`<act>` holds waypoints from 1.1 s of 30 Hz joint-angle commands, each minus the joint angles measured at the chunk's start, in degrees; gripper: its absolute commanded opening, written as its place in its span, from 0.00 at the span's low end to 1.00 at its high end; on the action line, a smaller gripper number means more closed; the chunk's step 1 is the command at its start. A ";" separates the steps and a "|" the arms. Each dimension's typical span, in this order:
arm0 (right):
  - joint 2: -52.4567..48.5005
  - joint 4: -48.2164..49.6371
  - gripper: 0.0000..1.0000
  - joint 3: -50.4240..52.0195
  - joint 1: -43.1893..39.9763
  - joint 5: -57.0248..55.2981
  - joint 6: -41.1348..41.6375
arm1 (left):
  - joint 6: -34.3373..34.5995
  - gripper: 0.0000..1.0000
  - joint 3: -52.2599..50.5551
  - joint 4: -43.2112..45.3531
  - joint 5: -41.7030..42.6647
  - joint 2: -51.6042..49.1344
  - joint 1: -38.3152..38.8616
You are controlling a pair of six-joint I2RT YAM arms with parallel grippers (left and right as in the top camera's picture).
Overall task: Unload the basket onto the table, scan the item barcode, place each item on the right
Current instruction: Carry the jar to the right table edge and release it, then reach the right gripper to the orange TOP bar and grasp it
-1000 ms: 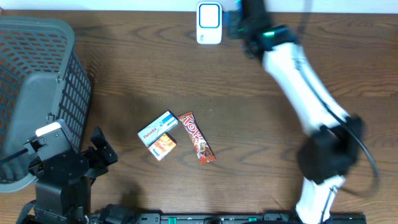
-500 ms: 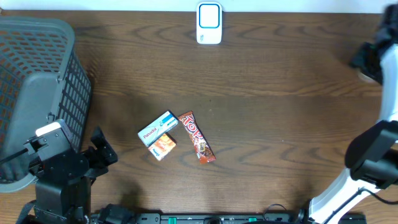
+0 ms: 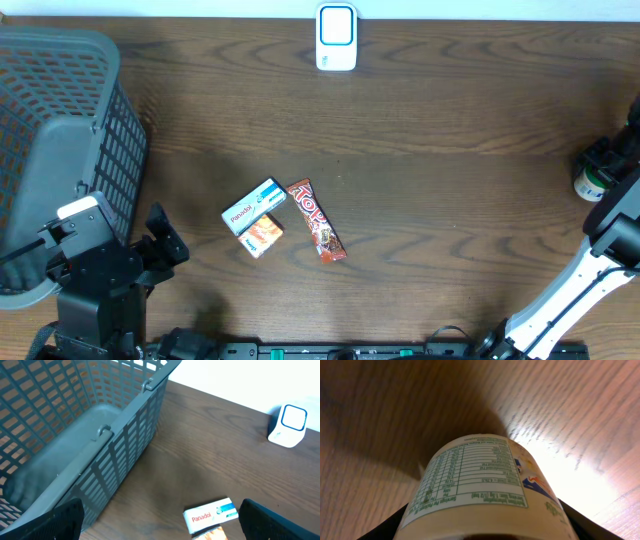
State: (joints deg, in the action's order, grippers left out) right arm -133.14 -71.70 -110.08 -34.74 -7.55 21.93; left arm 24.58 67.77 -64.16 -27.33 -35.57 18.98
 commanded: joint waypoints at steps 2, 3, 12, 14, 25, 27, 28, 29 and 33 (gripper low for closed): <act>1.16 0.22 0.73 -0.50 -2.93 0.46 0.74 | -0.35 0.98 0.72 -0.11 -0.35 0.04 0.07; 1.31 0.13 0.75 -0.52 -3.54 0.72 0.74 | -0.35 0.98 0.72 -0.11 -0.35 0.04 0.07; 8.55 0.26 0.99 -1.49 -6.34 16.37 -0.76 | -0.35 0.98 0.72 -0.11 -0.35 0.04 0.07; 12.90 0.76 0.99 -1.64 -5.73 19.30 -0.63 | -0.35 0.98 0.72 -0.11 -0.35 0.04 0.07; 37.35 0.74 0.99 -1.62 18.67 19.69 0.11 | -0.35 0.98 0.72 -0.11 -0.35 0.04 0.07; 37.09 -2.10 0.99 -1.11 30.18 12.48 0.13 | -0.35 0.98 0.72 -0.11 -0.35 0.04 0.07; 36.76 -2.58 0.99 -0.24 34.82 9.77 0.35 | -0.35 0.98 0.72 -0.11 -0.35 0.04 0.07; 35.93 -2.08 0.99 3.02 44.50 7.56 0.35 | -0.35 0.98 0.72 -0.09 -0.35 0.04 0.07; 35.63 5.90 0.99 17.22 62.12 3.82 5.44 | -0.35 0.98 0.72 -0.11 -0.35 0.04 0.07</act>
State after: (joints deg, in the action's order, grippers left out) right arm -97.19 -67.42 -99.44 20.53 1.69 23.33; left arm 24.56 67.77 -64.25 -27.35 -35.57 18.98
